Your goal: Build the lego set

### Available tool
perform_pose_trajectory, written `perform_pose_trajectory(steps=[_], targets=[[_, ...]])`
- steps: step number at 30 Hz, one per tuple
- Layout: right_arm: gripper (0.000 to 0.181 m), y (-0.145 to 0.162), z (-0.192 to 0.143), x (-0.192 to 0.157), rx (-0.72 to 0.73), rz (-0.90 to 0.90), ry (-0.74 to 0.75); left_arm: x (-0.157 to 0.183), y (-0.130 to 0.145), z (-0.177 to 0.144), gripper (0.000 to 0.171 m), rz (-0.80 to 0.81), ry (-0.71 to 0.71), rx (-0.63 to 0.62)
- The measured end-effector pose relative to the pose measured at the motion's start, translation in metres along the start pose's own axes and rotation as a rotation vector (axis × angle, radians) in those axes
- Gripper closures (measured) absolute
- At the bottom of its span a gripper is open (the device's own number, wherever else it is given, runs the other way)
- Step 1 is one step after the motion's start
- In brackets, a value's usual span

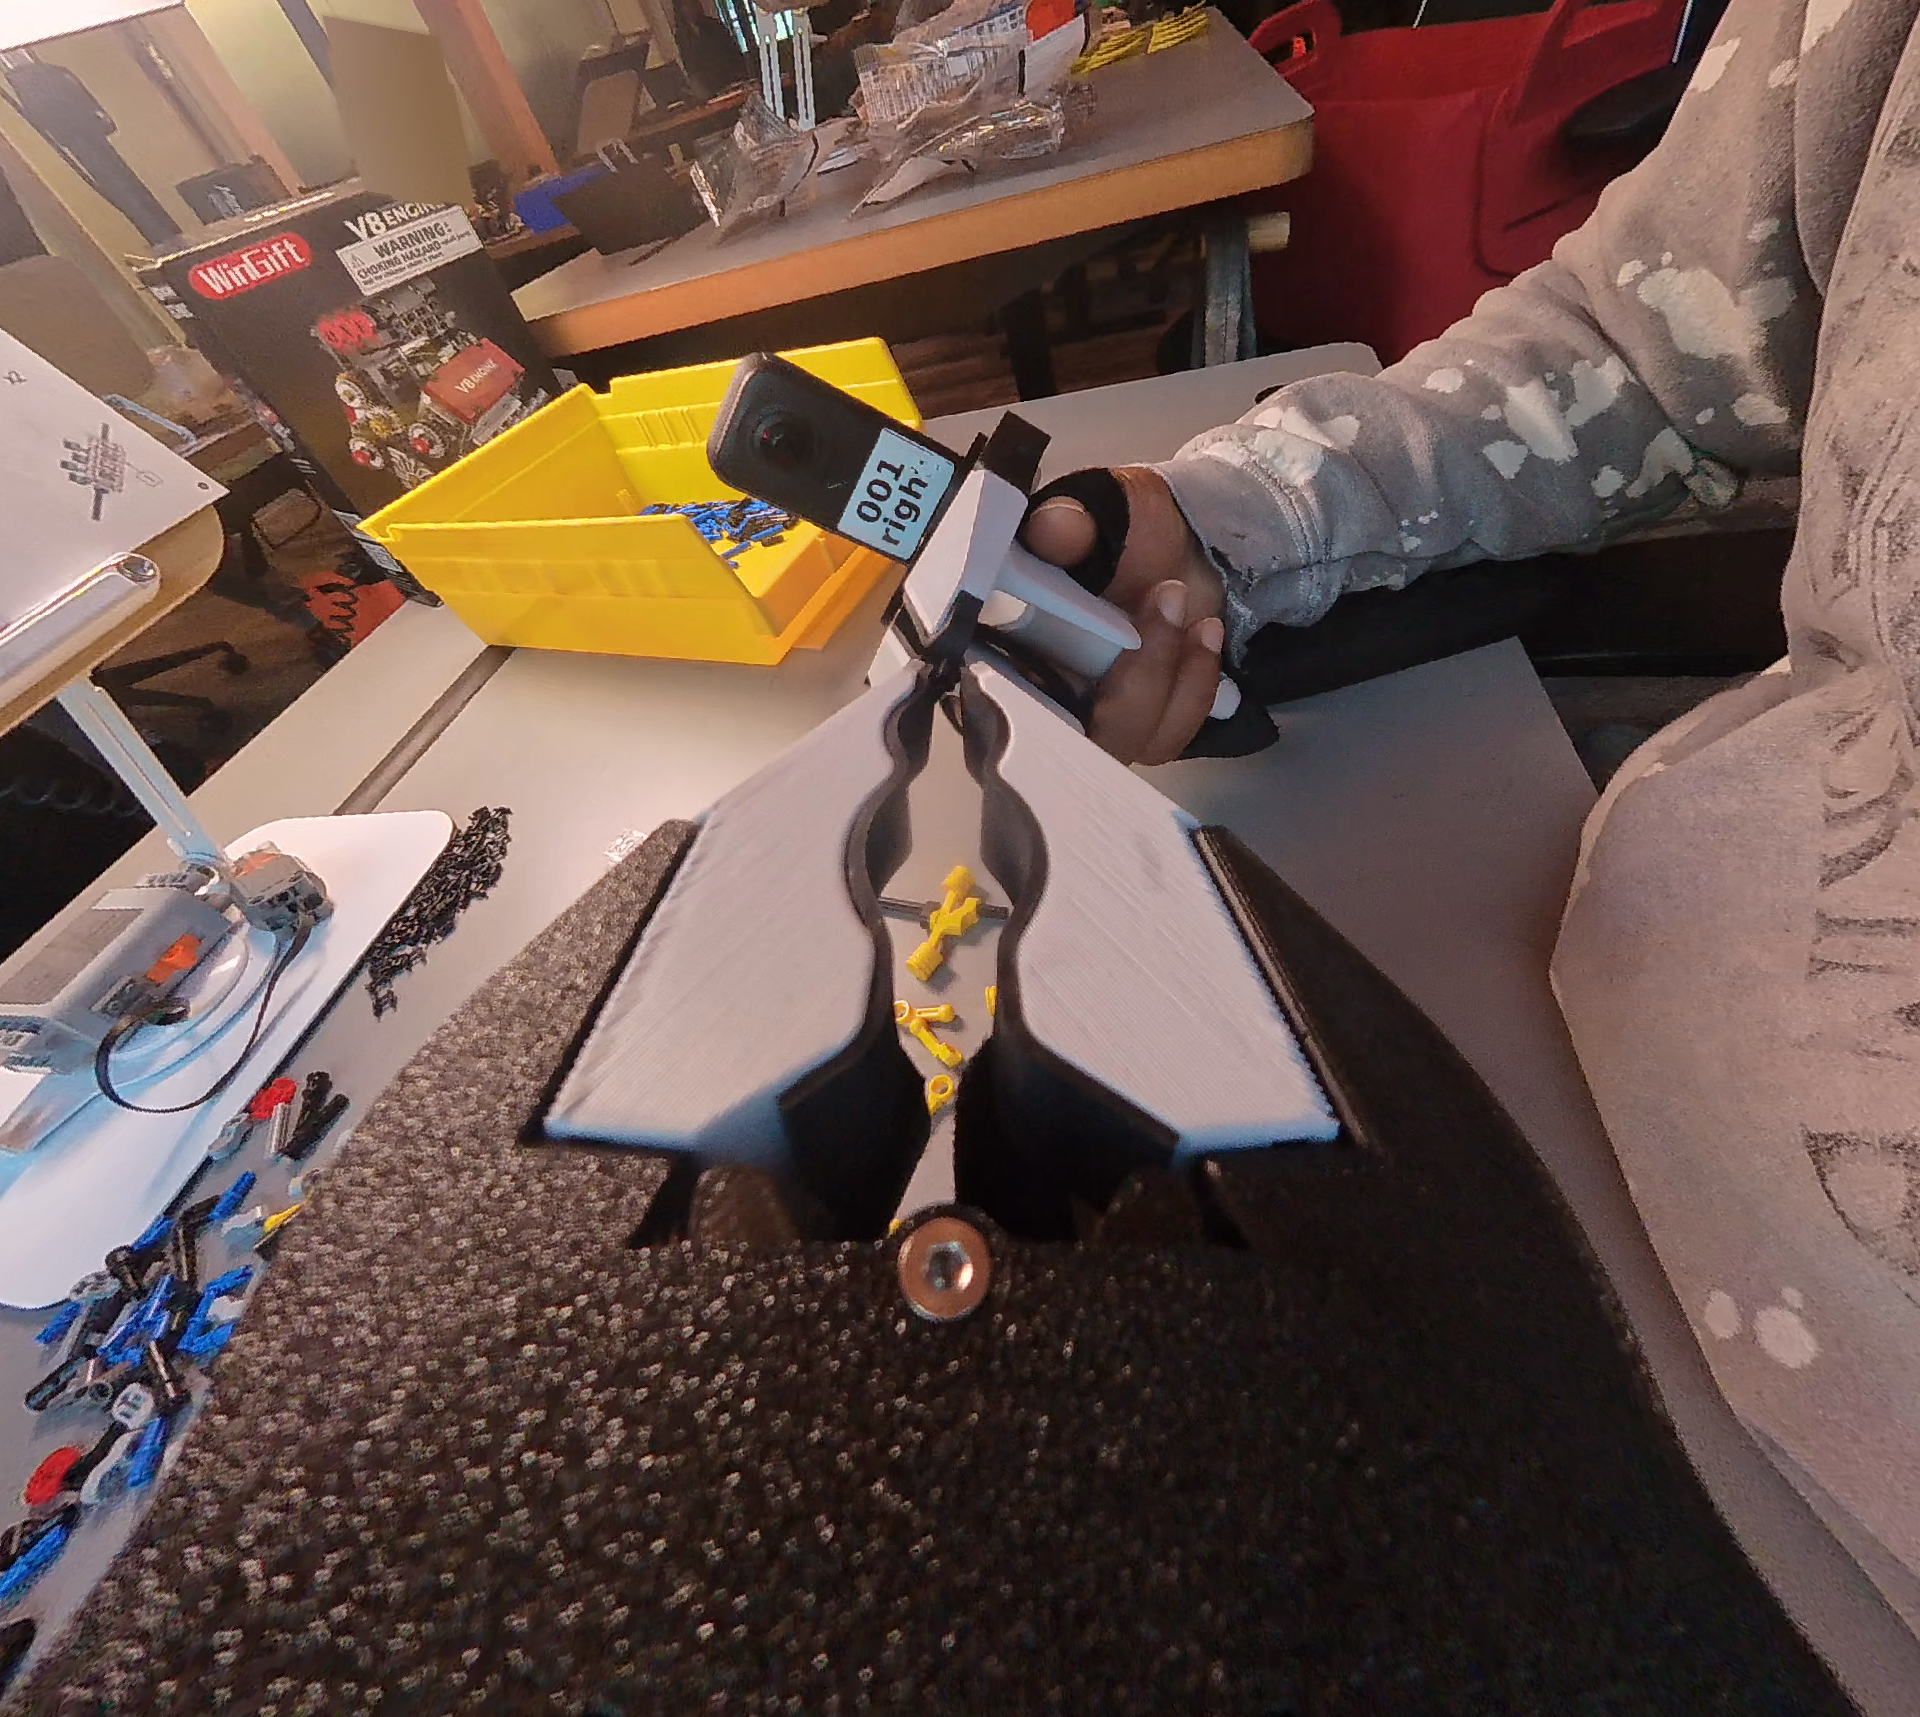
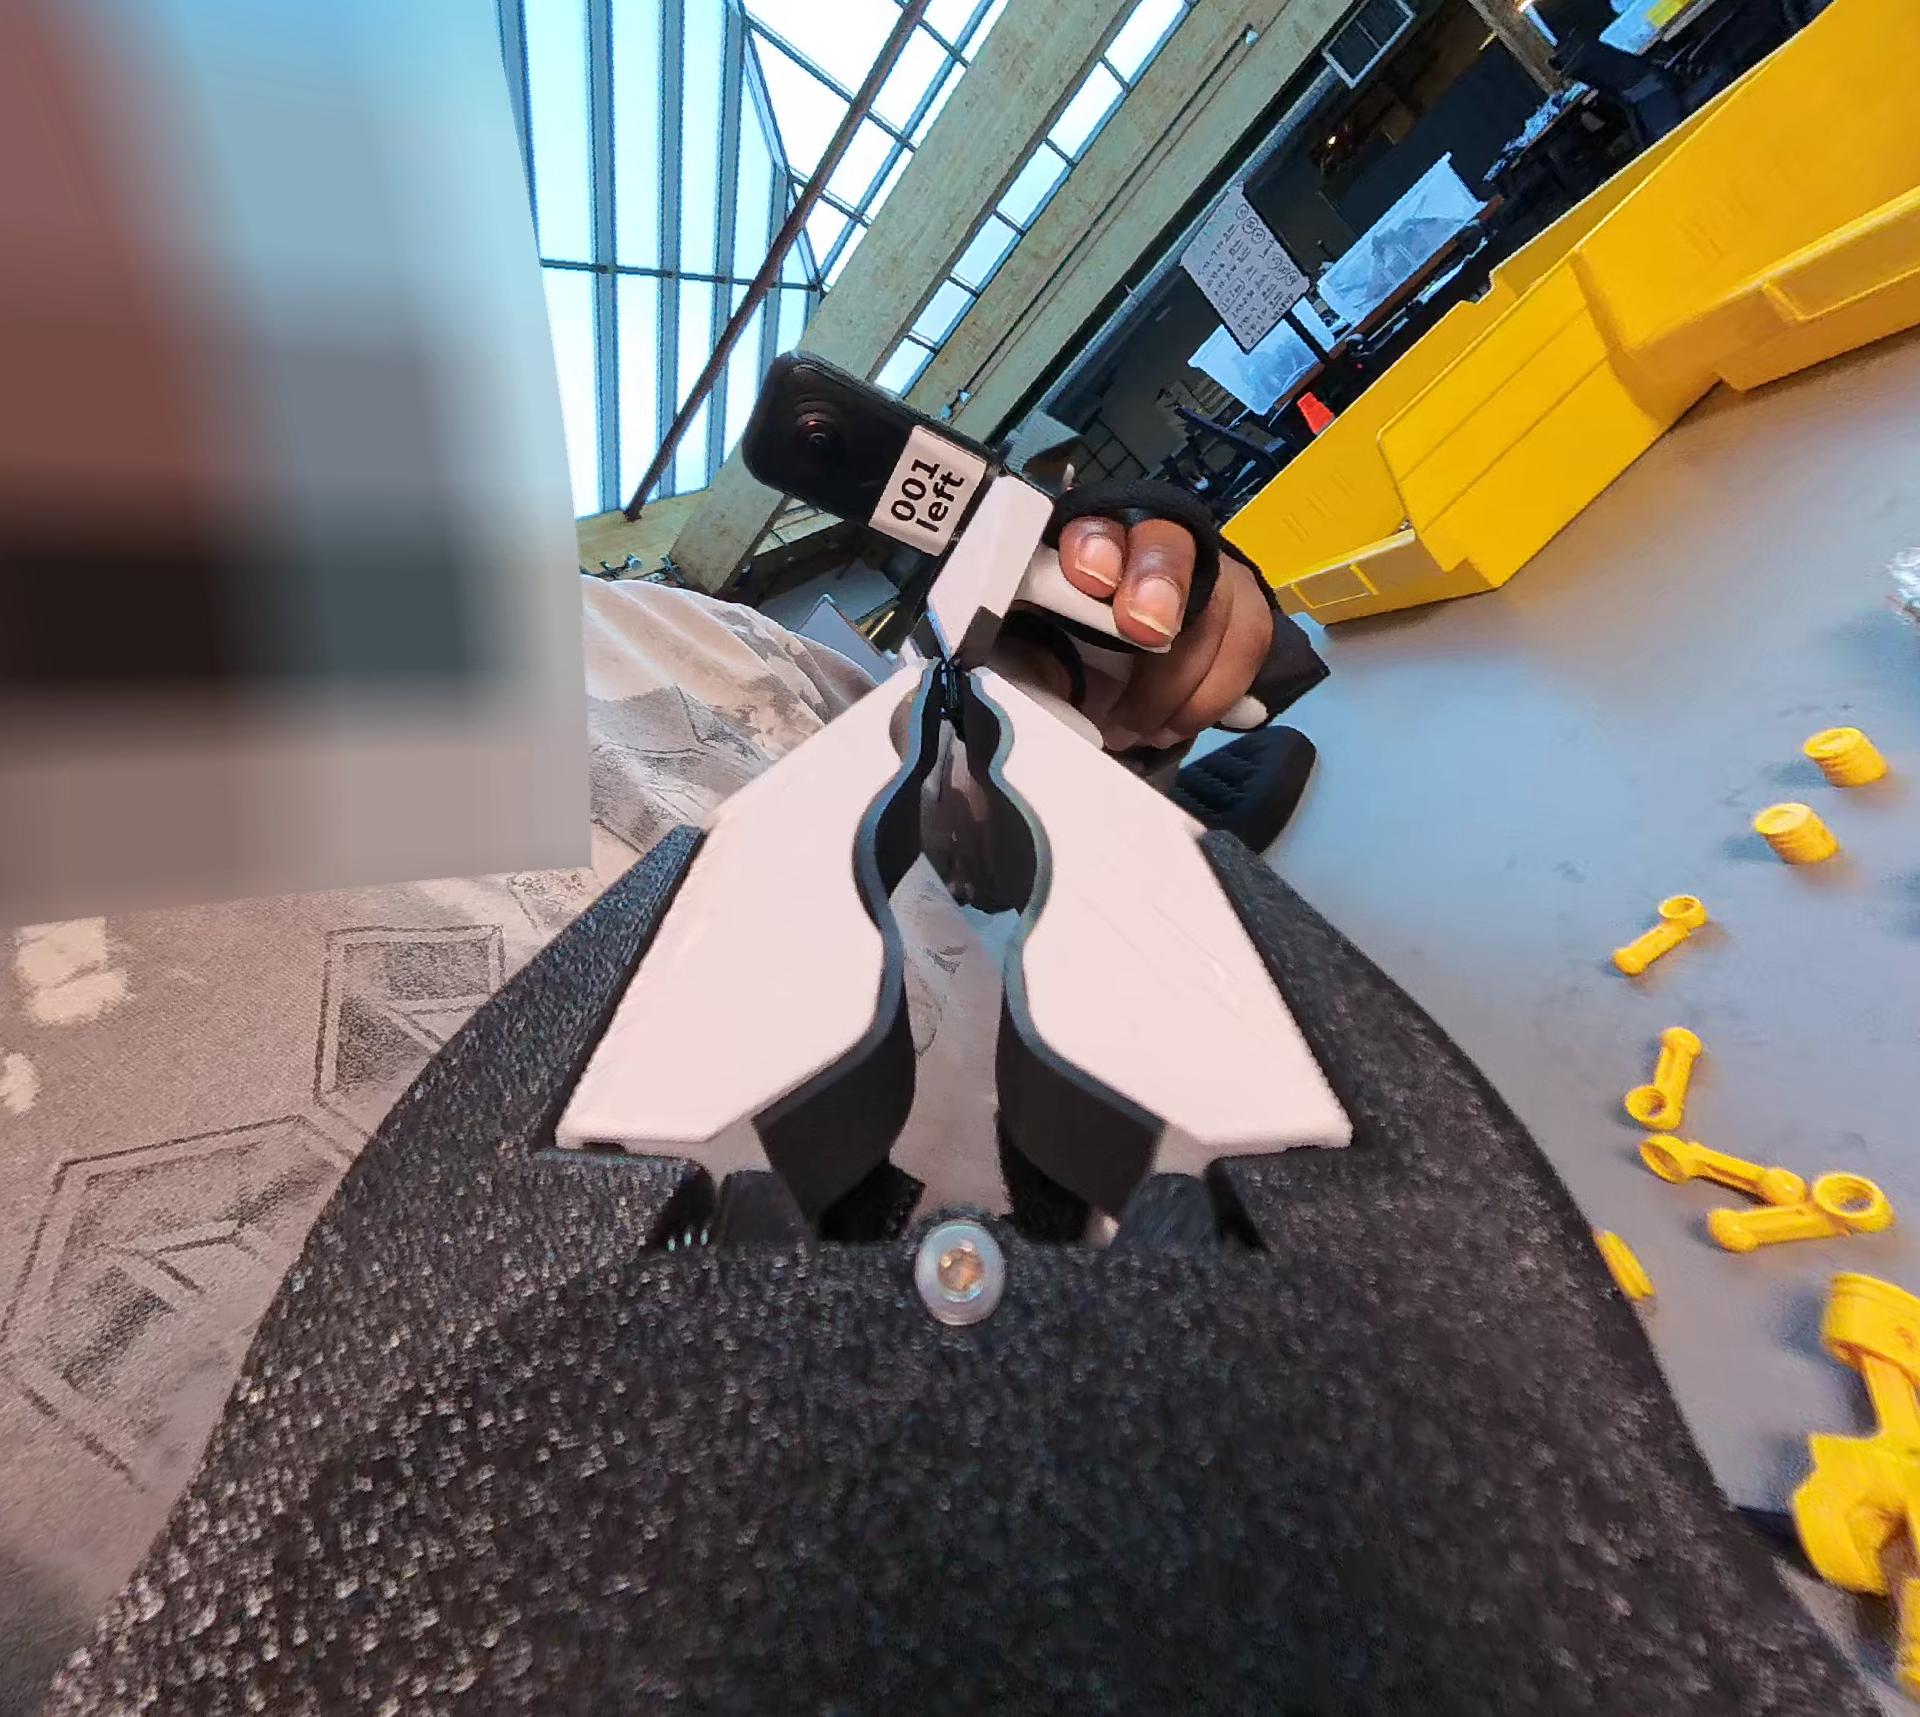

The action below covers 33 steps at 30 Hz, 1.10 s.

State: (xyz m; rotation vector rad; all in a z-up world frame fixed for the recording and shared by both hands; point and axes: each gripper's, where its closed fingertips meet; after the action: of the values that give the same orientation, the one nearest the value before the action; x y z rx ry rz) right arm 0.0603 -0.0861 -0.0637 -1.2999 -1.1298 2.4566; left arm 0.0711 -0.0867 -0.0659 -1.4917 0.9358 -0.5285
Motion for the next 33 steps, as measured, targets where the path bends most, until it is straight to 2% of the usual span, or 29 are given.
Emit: perform_pose_trajectory(steps=[7,11,13,18,33], targets=[[0.179,0.002,0.0,0.002,0.013,0.067,-0.014,0.001,0.003,0.0,0.167,0.064,-0.026,-0.027],[0.178,0.004,0.001,0.01,0.016,0.086,0.019,-0.002,0.01,-0.002,0.168,0.046,-0.048,-0.037],[0.177,0.003,0.0,0.011,0.002,0.033,0.042,-0.004,0.011,-0.003,0.168,-0.001,-0.047,-0.012],[0.171,0.0,-0.007,0.011,-0.102,-0.322,0.187,-0.009,0.005,-0.012,0.168,-0.105,-0.023,0.078],[0.176,0.008,0.002,0.005,-0.125,-0.353,0.158,0.002,0.006,-0.009,0.168,-0.037,0.002,0.064]])
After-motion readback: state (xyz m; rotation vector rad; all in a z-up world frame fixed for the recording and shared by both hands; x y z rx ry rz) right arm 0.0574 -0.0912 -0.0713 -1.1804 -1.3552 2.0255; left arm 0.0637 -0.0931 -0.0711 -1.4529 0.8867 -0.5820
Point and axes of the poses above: each gripper's, where its closed fingertips meet, z out along the fingers, y out of its underside, x = y × z across the jaws, and after that the axes turned 3 degrees about -z, right-handed
